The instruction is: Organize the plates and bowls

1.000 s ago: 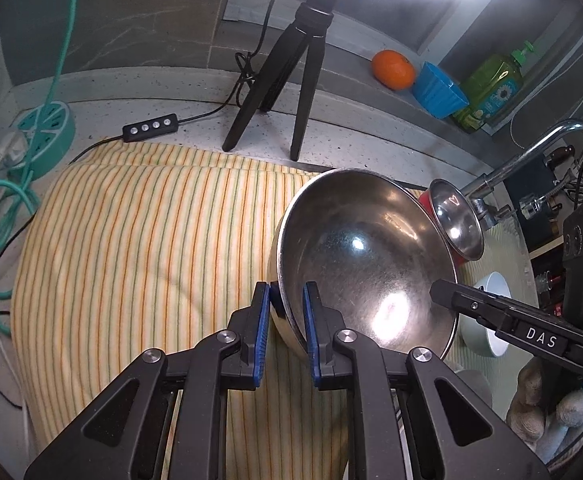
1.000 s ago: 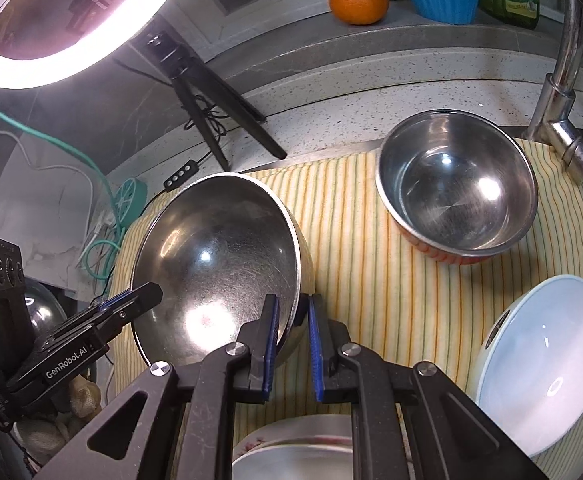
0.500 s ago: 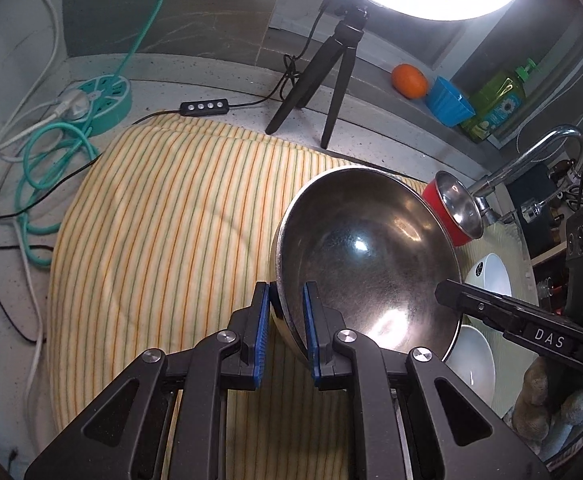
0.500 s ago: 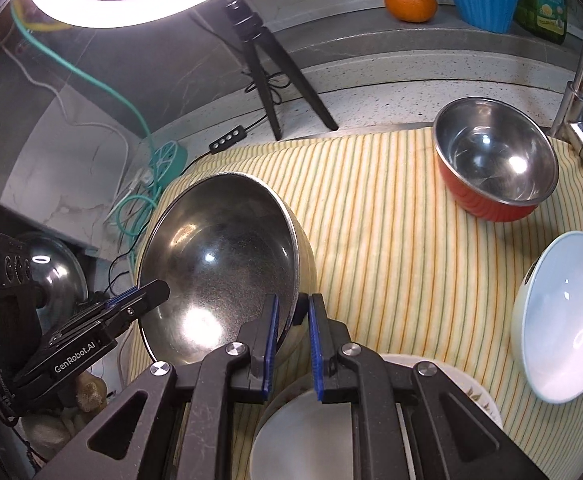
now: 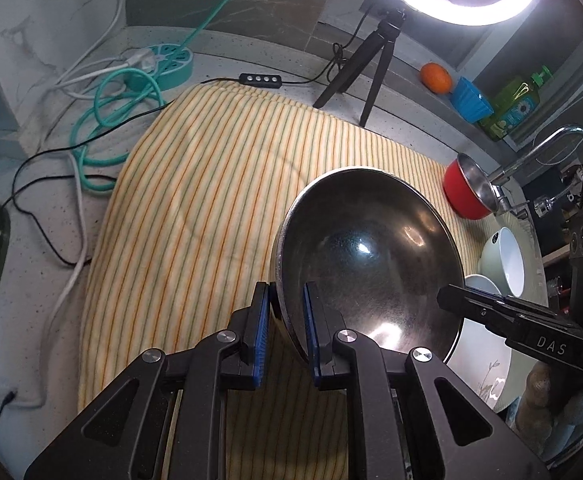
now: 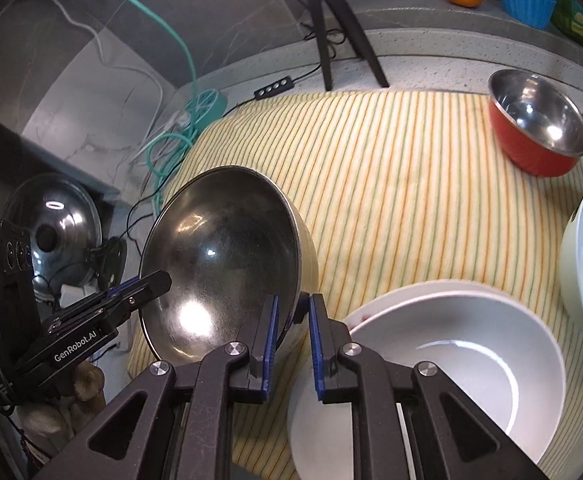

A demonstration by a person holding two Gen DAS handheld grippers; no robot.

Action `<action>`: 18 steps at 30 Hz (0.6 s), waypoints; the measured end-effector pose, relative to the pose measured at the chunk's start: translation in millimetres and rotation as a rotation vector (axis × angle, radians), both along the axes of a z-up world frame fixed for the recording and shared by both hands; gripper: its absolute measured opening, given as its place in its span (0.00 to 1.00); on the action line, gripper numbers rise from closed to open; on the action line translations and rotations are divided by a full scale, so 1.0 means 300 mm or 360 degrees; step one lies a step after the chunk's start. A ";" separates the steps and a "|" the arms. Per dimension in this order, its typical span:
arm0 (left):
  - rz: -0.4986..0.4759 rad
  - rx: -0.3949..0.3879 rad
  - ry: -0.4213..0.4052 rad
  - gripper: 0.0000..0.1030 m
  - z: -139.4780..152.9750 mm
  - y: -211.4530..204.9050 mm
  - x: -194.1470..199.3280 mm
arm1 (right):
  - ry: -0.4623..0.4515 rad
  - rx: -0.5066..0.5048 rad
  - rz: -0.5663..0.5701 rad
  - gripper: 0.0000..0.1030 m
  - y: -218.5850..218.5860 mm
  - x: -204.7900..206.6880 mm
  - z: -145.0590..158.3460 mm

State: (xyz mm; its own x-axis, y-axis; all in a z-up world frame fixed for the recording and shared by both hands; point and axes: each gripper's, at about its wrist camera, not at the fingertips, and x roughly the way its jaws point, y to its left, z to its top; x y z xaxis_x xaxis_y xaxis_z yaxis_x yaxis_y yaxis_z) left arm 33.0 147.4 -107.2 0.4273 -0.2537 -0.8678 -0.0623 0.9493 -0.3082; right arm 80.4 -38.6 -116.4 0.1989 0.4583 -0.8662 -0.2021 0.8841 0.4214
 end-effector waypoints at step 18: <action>0.0090 0.0008 0.0074 0.14 -0.059 0.073 -0.096 | 0.0065 0.0014 0.0133 0.14 0.083 -0.085 -0.058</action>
